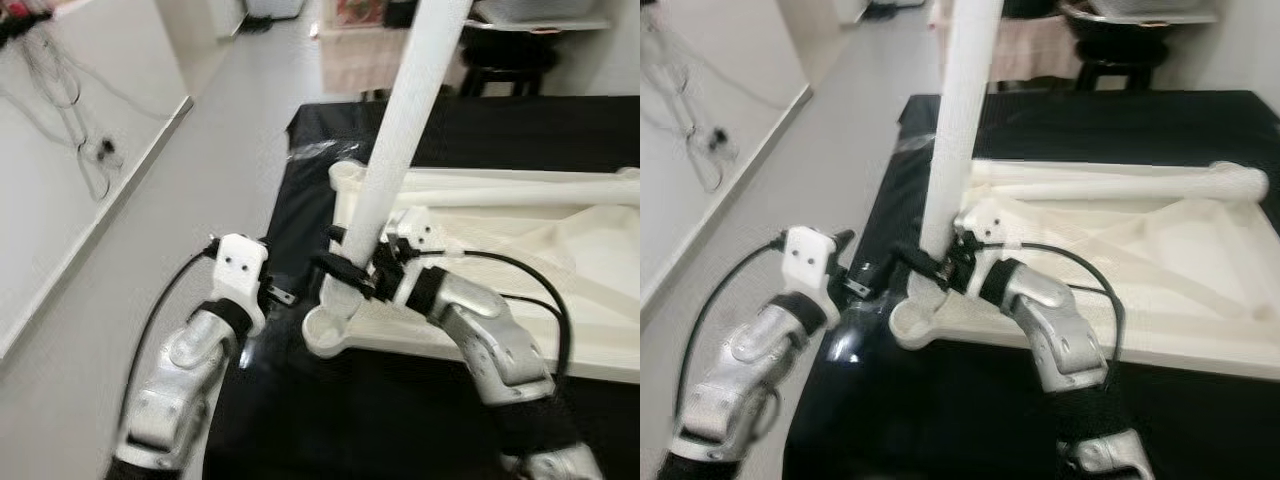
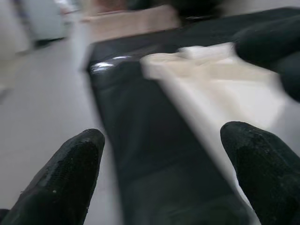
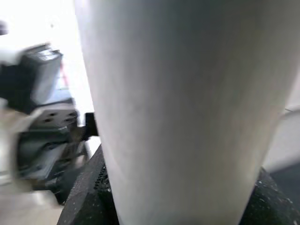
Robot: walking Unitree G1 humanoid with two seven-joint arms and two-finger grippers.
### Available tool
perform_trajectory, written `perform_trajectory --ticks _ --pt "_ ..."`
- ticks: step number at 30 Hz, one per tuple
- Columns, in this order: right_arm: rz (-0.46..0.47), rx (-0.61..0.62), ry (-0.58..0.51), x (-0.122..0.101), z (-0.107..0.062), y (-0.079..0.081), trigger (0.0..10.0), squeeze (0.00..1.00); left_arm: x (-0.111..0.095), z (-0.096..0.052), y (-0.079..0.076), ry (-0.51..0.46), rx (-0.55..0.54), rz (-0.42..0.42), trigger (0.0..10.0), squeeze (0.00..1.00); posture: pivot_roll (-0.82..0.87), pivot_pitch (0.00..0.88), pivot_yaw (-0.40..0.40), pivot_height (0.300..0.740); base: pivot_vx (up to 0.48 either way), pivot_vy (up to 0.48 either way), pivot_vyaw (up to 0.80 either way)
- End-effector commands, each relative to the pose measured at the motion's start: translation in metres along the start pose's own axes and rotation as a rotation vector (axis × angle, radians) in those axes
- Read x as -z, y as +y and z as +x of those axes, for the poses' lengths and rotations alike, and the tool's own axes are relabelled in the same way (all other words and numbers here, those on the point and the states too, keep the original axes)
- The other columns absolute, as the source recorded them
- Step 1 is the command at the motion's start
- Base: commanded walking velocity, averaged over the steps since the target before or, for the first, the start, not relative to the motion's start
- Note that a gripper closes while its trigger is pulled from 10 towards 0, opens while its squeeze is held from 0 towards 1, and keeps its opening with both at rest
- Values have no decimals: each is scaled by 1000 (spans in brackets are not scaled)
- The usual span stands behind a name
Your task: Building children table
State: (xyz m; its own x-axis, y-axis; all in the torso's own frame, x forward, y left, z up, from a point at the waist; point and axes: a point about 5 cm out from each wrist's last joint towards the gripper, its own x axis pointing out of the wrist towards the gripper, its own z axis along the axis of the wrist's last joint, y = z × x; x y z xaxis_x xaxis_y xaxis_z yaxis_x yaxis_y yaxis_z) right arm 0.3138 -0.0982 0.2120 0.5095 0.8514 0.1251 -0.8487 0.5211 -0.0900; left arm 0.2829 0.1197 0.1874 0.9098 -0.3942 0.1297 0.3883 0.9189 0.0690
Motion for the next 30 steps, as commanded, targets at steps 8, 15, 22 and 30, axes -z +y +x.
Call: perform_trajectory --ticks 8,15,22,30 --pt "-13 36 -16 -4 -6 -8 10000 0 1 0 2 20 -2 -14 10000 0 -55 135 30 740 0 0 0" --pt "-14 52 -23 -4 -3 -9 10000 0 4 3 9 37 -36 -27 10000 0 -59 132 38 740 0 0 0" --pt "-15 59 -22 -3 -3 -8 10000 0 4 2 12 42 -45 -21 10000 0 -51 130 45 740 -259 0 0" --pt "-24 83 -19 -1 -2 -10 10000 0 5 2 12 44 -45 -19 10000 0 -49 132 45 740 -277 0 0"
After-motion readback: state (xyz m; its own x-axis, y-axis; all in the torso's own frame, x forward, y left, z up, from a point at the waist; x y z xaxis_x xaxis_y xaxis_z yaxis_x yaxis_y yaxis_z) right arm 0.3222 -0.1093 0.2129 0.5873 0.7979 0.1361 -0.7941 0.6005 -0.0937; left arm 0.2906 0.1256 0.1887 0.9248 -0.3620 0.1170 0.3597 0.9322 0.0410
